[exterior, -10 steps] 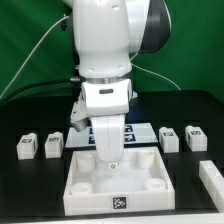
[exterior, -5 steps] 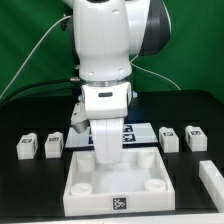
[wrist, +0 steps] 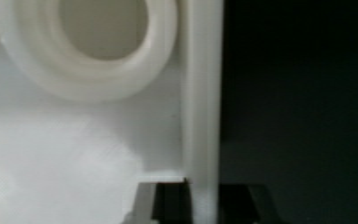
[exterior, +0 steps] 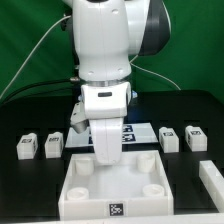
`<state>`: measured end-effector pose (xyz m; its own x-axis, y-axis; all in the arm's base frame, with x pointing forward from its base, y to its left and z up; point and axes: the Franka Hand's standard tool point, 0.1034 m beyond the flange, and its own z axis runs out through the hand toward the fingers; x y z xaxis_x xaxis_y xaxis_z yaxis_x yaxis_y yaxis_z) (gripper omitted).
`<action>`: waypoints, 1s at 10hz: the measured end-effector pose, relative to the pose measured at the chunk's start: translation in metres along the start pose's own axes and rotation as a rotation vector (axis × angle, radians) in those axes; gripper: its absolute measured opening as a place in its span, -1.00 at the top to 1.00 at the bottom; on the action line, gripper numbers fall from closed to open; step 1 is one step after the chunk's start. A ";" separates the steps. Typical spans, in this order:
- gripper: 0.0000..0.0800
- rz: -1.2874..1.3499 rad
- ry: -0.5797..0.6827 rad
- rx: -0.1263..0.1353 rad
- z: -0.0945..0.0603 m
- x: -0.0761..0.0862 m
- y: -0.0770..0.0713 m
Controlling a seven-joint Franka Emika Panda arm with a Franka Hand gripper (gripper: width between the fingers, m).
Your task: Assemble one leg
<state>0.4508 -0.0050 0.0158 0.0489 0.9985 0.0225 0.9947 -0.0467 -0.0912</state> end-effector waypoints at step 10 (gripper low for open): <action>0.85 -0.037 0.027 -0.034 -0.002 0.049 0.021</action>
Offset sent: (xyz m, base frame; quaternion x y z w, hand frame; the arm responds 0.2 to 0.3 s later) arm 0.0000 0.0000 0.0000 0.0000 0.0000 0.0000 1.0000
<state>0.4747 0.0427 0.0168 0.0139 0.9985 0.0525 0.9984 -0.0109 -0.0561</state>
